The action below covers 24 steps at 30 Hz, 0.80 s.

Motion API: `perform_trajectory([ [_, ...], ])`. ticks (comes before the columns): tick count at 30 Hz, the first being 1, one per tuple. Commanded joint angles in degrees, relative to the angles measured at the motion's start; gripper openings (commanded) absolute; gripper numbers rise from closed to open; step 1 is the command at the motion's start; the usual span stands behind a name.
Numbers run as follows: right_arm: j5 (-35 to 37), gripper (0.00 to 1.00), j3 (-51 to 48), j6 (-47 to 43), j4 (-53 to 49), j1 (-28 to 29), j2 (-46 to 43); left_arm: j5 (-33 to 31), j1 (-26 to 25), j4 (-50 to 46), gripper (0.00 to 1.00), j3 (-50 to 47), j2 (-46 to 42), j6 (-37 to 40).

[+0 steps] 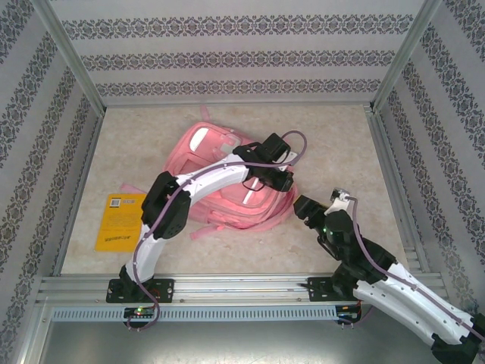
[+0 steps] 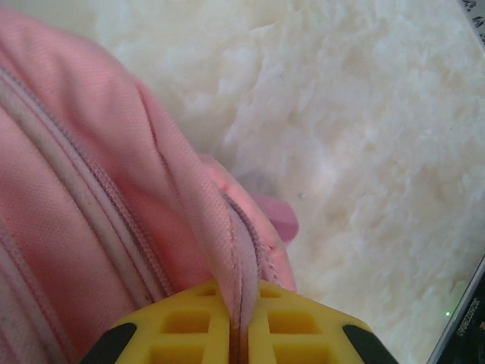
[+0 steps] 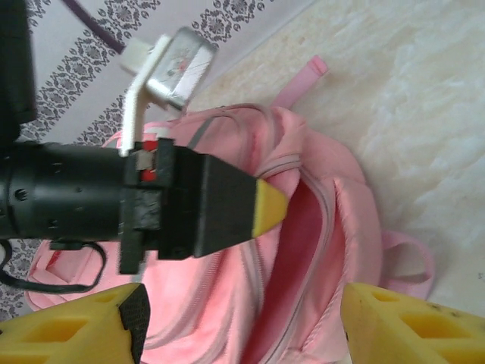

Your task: Pack the student bag

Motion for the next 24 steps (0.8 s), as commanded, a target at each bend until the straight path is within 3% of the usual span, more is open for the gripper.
perform_trajectory([
  [1, 2.6, 0.68, 2.2, -2.4, -2.9, -0.1, -1.7, 4.9, -2.6, 0.4, 0.13, 5.4, 1.1, -1.1],
  [3, 3.2, 0.68, 2.4, -2.4, -4.1, -0.1, -2.8, 6.7, -2.9, 0.9, 0.17, 5.2, 0.9, -1.8],
  [6, 3.9, 0.68, 2.2, -2.5, -4.9, -0.1, -4.3, 7.1, -3.3, 1.9, 0.31, 2.1, -1.9, -3.1],
  [8, 3.8, 0.68, 2.6, -3.1, -5.1, 0.0, -4.3, 4.6, -3.2, 3.2, 0.45, -3.0, -7.0, -4.4],
  [11, 2.7, 0.68, 3.2, -4.8, -5.2, -0.1, -3.4, -0.2, -2.1, 5.9, 0.58, -14.6, -18.0, -7.0],
  [14, 1.7, 0.67, 2.7, -6.2, -3.8, -0.1, -2.8, -5.1, 0.1, 8.1, 0.59, -26.5, -30.2, -10.2],
  [17, 0.8, 0.65, 1.5, -6.6, -1.4, 0.0, -1.7, -9.9, 2.5, 8.0, 0.53, -37.8, -41.2, -16.1],
  [21, 0.0, 0.65, 0.6, -6.9, 1.0, 0.0, 0.8, -15.5, 2.9, 2.5, 0.51, -47.4, -49.4, -21.7],
  [24, -0.1, 0.65, 0.3, -7.0, 1.9, -0.1, 1.8, -14.0, 2.9, 1.0, 0.49, -53.0, -52.7, -24.8],
])
